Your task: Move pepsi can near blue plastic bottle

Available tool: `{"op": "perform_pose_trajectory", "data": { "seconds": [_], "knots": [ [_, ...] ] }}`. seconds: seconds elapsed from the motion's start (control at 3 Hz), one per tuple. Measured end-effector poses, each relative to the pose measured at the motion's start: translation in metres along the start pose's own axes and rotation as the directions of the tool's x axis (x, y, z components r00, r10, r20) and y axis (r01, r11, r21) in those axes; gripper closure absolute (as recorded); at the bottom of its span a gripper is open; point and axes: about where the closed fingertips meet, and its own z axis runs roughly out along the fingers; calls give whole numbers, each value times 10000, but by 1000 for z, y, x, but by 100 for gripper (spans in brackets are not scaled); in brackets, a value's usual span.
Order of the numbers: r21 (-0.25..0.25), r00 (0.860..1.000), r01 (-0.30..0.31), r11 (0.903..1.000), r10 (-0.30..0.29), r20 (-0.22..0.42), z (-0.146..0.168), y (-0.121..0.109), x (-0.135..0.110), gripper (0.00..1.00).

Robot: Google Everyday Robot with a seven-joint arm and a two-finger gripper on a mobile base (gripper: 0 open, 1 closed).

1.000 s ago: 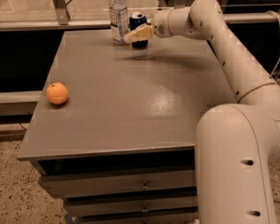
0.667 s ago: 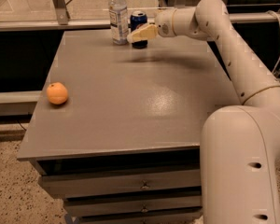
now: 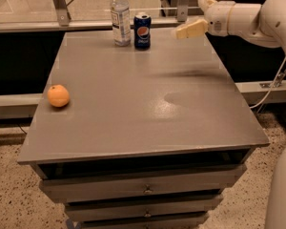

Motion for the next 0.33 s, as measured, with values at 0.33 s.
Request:
{"op": "perform_pose_trajectory", "data": {
  "seconds": [0.33],
  "knots": [
    [235,10000,55,9997,-55,-14,-19,-7,4,0]
  ]
}}
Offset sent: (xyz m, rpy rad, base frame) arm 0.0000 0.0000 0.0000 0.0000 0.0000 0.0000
